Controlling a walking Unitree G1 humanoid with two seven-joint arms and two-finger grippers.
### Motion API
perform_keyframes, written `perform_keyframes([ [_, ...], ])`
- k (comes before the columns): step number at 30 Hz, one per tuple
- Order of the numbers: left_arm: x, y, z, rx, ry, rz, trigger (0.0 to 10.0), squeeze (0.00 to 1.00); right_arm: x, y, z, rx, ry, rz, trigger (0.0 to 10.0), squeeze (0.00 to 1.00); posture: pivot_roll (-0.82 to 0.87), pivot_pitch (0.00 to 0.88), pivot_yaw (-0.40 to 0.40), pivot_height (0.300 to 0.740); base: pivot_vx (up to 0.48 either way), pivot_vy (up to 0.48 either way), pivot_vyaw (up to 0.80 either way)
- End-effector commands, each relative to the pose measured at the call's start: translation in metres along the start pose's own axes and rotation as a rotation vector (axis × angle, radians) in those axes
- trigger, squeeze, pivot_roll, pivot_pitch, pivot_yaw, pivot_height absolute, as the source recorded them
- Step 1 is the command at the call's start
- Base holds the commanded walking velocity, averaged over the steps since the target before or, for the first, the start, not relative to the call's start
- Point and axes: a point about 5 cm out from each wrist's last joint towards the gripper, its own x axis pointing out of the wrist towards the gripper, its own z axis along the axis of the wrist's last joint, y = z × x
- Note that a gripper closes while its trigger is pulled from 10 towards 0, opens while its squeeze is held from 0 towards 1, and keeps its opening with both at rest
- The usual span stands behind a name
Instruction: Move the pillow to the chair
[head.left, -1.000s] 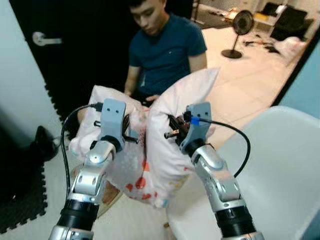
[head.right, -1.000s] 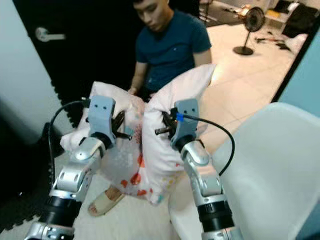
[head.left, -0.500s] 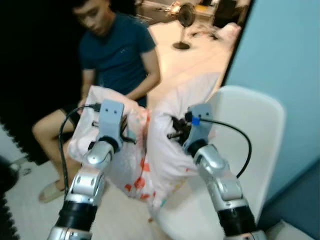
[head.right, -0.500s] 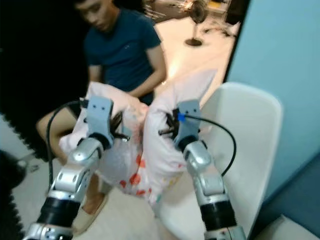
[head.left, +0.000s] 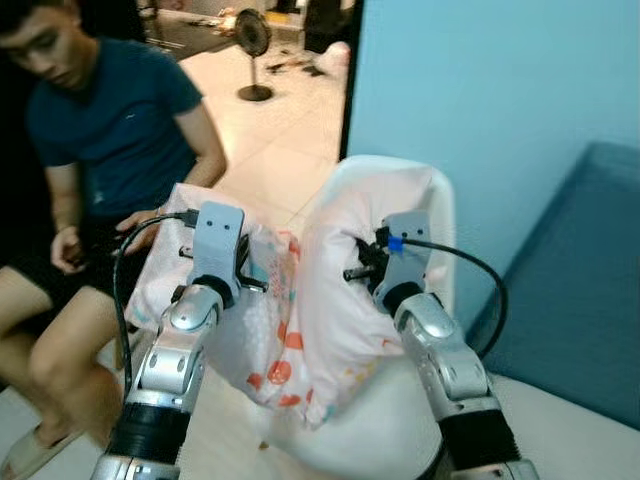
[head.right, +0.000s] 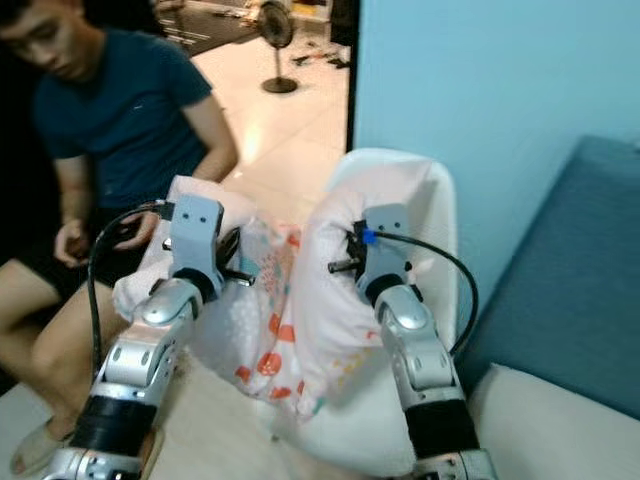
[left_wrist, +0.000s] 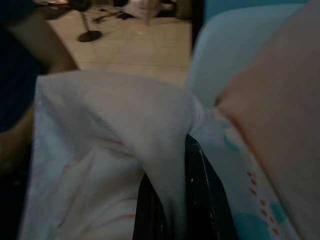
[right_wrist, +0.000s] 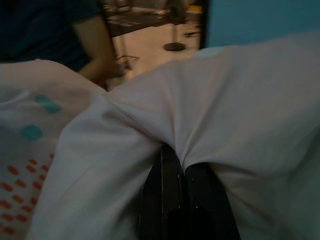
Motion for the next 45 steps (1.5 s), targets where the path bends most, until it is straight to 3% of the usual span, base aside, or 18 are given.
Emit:
perform_keyframes([
  [1, 0.0, -0.002, -0.003, -0.014, 0.015, -0.015, 10.0, 0.0, 0.002, 0.01, 0.003, -0.008, -0.008, 0.04, 10.0, 0.0, 0.03, 0.041, 0.008, 0.74, 0.0, 0.0, -0.8],
  [7, -0.006, 0.005, -0.021, -0.08, 0.104, 0.049, 10.0, 0.0, 0.001, 0.008, -0.009, -0.019, 0.041, 0.033, 10.0, 0.0, 0.03, 0.046, 0.004, 0.74, 0.0, 0.0, -0.8],
  [8, -0.01, 0.007, -0.026, -0.143, 0.12, 0.069, 10.0, 0.0, -0.001, 0.008, -0.018, -0.022, 0.095, 0.033, 10.0, 0.0, 0.03, 0.046, 0.004, 0.74, 0.0, 0.0, -0.8],
  [14, -0.016, 0.013, -0.034, -0.202, 0.113, 0.108, 10.0, 0.0, -0.004, 0.012, -0.036, -0.028, 0.184, 0.065, 10.0, 0.0, 0.03, 0.055, -0.001, 0.74, 0.0, 0.0, -0.25],
  [19, -0.021, 0.011, -0.041, -0.103, 0.14, 0.088, 10.0, 0.0, -0.008, 0.014, -0.052, -0.039, 0.237, 0.073, 10.0, 0.0, 0.04, 0.065, -0.012, 0.74, 0.0, 0.0, 0.0],
  [25, -0.023, 0.007, -0.043, -0.051, 0.147, 0.071, 10.0, 0.0, -0.012, 0.009, -0.062, -0.034, 0.265, 0.042, 10.0, 0.0, 0.05, 0.07, -0.015, 0.74, 0.0, 0.0, 0.0],
  [35, -0.024, 0.001, -0.047, -0.027, 0.151, 0.048, 10.0, 0.0, -0.013, 0.004, -0.061, -0.027, 0.25, 0.015, 10.0, 0.0, 0.05, 0.075, -0.01, 0.74, 0.0, 0.0, 0.0],
  [45, -0.025, 0.003, -0.047, -0.021, 0.147, 0.058, 10.0, 0.0, -0.012, 0.003, -0.061, -0.026, 0.243, 0.014, 10.0, 0.0, 0.05, 0.073, -0.011, 0.74, 0.0, 0.0, -0.74],
])
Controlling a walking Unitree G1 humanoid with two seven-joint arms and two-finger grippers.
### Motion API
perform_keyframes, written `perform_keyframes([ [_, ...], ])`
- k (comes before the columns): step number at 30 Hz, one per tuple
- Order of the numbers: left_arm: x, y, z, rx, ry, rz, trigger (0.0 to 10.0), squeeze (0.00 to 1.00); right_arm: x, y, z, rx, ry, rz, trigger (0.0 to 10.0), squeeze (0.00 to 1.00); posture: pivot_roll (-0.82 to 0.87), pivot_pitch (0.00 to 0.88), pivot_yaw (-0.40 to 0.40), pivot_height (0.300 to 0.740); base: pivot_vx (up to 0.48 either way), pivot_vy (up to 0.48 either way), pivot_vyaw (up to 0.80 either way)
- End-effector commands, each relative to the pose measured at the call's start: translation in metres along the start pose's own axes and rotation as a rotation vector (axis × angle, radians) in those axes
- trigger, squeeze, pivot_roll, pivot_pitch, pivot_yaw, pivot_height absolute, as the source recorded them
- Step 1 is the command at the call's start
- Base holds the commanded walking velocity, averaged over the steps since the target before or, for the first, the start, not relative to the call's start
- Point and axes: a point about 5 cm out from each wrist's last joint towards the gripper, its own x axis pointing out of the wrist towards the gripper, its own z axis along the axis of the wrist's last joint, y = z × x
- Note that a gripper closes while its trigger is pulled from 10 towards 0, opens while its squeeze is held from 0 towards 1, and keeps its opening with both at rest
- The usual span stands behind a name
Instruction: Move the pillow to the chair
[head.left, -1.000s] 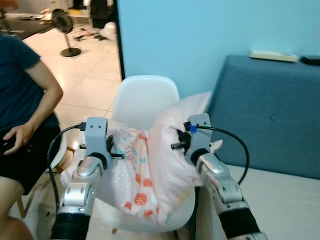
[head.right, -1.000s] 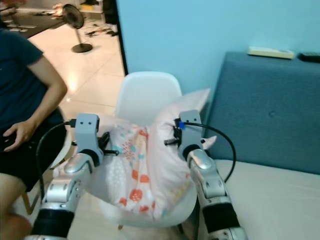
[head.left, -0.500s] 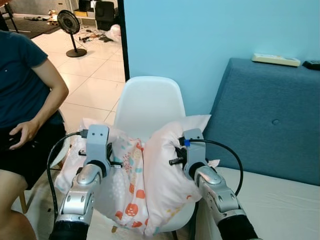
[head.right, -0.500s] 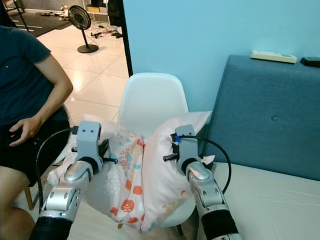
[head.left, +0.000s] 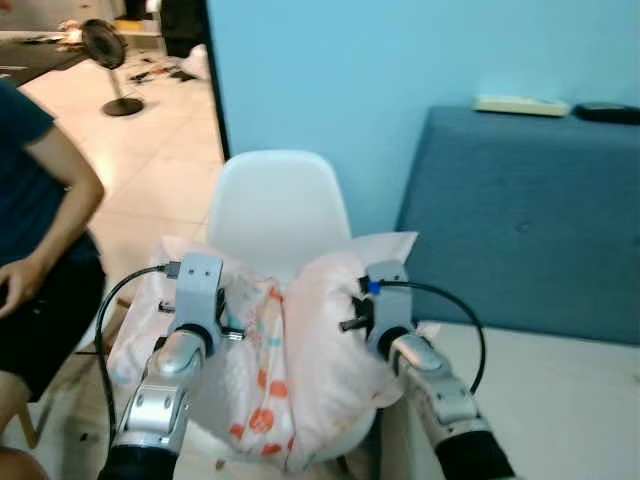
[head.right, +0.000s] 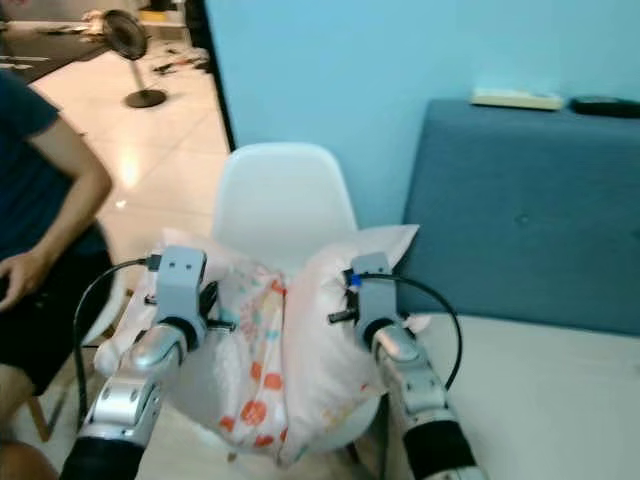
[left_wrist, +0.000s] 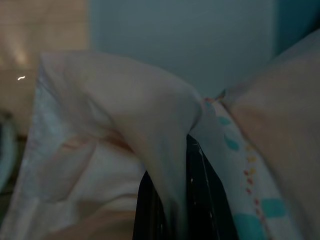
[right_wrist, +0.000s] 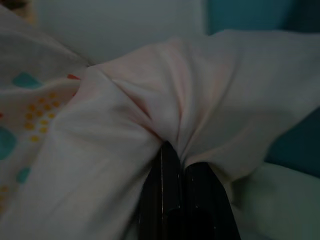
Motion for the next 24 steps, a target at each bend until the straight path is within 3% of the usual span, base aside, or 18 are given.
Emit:
perform_keyframes([
  [1, -0.0004, -0.0035, 0.0075, 0.014, -0.045, -0.024, 10.0, 0.0, 0.0019, 0.0112, 0.0078, -0.005, -0.053, 0.04, 10.0, 0.0, 0.05, 0.073, -0.011, 0.74, 0.0, 0.0, -0.8],
  [3, -0.0007, -0.0026, 0.0077, 0.012, -0.047, -0.019, 10.0, 0.0, 0.0023, 0.0127, 0.0065, 0.001, -0.045, 0.047, 10.0, 0.0, 0.05, 0.074, -0.011, 0.74, 0.0, 0.0, -0.8],
  [8, -0.0016, 0.0003, 0.008, 0.012, -0.052, -0.004, 10.0, 0.0, 0.0023, 0.0203, 0.0043, -0.016, -0.038, 0.086, 10.0, 0.0, 0.05, 0.077, -0.012, 0.74, 0.0, 0.0, 0.0],
  [17, -0.0018, 0.0027, 0.0074, 0.004, -0.051, 0.008, 10.0, 0.0, 0.0023, 0.0203, 0.0036, -0.011, -0.036, 0.091, 10.0, 0.0, 0.05, 0.077, -0.013, 0.74, 0.0, 0.0, 0.0],
  [24, -0.0014, 0.003, 0.0071, -0.001, -0.051, 0.009, 10.0, 0.0, 0.0017, 0.0201, 0.0022, -0.009, -0.033, 0.091, 10.0, 0.0, 0.05, 0.08, -0.013, 0.74, 0.0, 0.398, 0.0],
])
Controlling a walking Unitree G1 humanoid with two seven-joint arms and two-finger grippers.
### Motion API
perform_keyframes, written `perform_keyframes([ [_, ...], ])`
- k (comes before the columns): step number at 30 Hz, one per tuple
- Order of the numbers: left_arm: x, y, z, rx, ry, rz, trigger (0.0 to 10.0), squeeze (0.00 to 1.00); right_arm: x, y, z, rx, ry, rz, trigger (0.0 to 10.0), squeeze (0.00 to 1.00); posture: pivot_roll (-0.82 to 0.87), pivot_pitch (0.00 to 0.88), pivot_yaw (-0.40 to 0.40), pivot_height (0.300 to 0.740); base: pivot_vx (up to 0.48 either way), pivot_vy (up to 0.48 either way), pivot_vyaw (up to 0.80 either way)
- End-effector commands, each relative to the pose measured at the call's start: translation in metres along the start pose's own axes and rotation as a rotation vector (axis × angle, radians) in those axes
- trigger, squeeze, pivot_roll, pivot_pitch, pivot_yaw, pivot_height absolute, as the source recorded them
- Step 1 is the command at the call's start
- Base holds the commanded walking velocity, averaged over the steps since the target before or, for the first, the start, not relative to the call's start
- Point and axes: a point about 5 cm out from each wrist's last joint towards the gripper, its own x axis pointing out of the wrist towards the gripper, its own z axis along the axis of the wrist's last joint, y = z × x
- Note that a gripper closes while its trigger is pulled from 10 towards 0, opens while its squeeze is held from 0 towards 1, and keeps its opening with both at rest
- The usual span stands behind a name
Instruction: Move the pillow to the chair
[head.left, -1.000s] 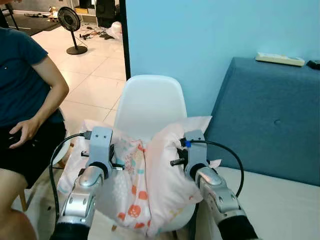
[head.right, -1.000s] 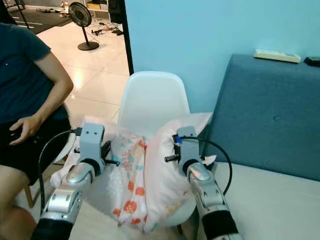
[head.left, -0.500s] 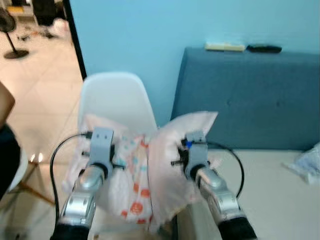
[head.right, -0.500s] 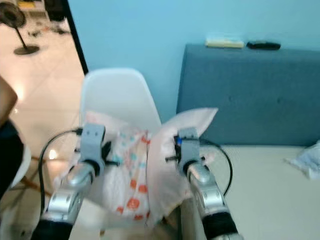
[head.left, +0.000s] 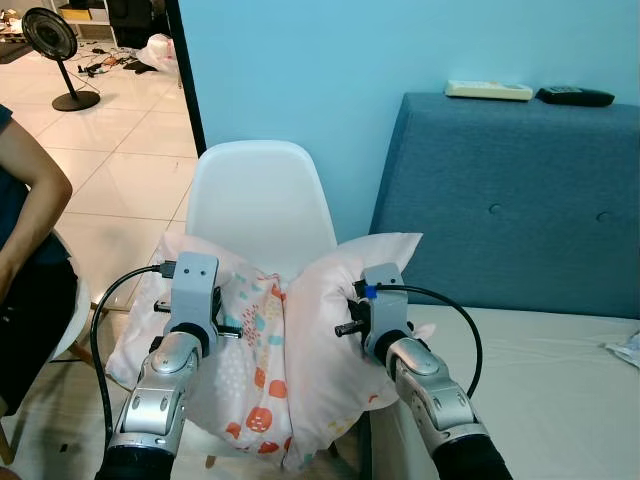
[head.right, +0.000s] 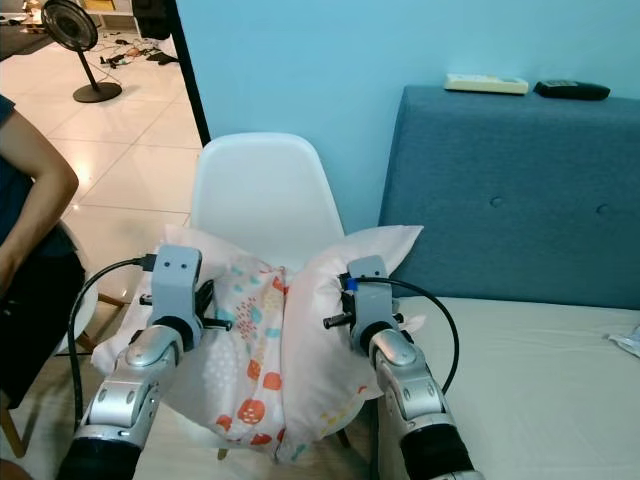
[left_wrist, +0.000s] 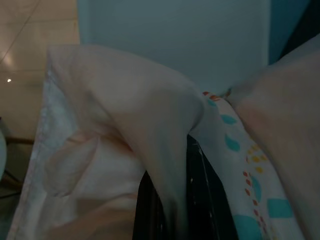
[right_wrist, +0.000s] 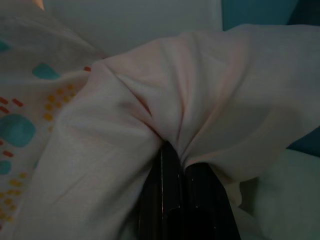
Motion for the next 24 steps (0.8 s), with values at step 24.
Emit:
perform_keyframes([
  [24, 0.0021, -0.0038, -0.0001, 0.053, 0.021, -0.042, 10.0, 0.0, 0.0016, 0.007, 0.0029, 0.004, -0.034, 0.029, 10.0, 0.0, 0.04, 0.074, -0.002, 0.74, 0.0, -0.04, 0.0],
])
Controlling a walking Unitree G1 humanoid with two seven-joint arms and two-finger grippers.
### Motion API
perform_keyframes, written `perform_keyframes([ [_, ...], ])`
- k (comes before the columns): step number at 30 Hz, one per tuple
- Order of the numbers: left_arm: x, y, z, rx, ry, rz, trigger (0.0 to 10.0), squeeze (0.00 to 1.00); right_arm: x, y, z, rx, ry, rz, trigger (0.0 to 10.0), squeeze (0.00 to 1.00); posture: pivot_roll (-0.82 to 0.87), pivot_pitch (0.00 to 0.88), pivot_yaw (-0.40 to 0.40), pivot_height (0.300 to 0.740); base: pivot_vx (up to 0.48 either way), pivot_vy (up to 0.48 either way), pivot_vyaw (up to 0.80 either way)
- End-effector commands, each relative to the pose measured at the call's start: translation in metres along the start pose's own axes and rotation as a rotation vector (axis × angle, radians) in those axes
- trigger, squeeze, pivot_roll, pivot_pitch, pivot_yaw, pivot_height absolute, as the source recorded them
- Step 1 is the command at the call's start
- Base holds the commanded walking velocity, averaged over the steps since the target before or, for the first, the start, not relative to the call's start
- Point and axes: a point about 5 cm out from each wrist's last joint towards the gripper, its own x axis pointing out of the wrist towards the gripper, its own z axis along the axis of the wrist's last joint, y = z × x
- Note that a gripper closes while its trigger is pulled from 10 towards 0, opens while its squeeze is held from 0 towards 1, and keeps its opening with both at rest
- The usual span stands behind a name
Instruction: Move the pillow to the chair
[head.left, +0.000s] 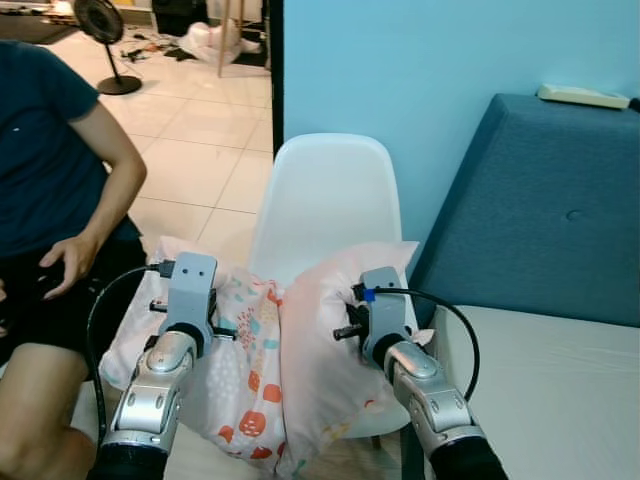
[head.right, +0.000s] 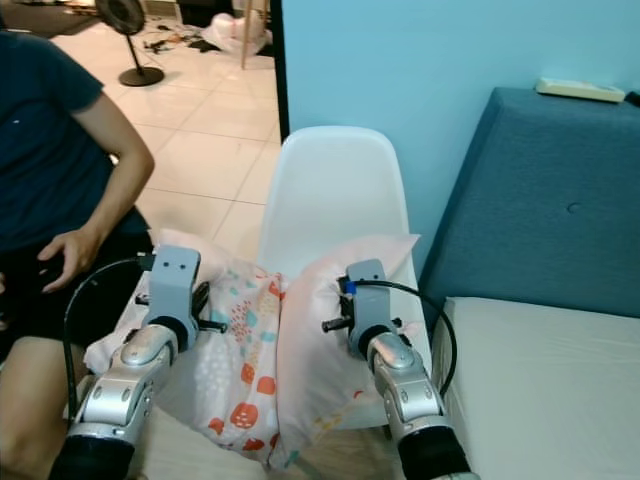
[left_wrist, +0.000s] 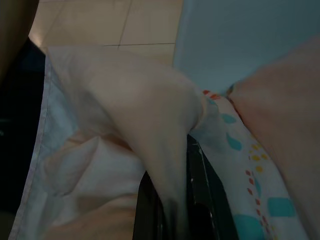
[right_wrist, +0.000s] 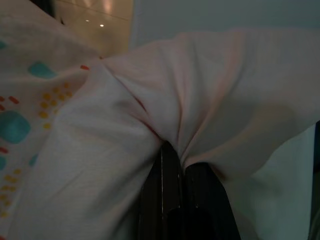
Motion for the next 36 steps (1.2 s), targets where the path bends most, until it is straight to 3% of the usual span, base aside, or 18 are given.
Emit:
perform_keyframes([
  [1, 0.002, -0.0102, 0.0026, 0.018, -0.01, -0.042, 10.0, 0.0, 0.0009, 0.0037, 0.0086, -0.015, -0.053, 0.025, 10.0, 0.0, 0.04, 0.072, -0.002, 0.74, 0.0, 0.0, 0.0],
  [34, 0.0028, -0.0066, 0.0036, 0.014, -0.034, 0.004, 10.0, 0.0, 0.0021, -0.0028, 0.0123, 0.004, -0.074, -0.027, 10.0, 0.0, 0.04, 0.079, -0.005, 0.74, 0.0, 0.0, 0.0],
  [36, 0.0027, -0.0065, 0.0035, 0.015, -0.033, 0.005, 10.0, 0.0, 0.0018, -0.0037, 0.0128, 0.02, -0.082, -0.035, 10.0, 0.0, 0.04, 0.081, -0.005, 0.725, 0.0, 0.0, 0.0],
])
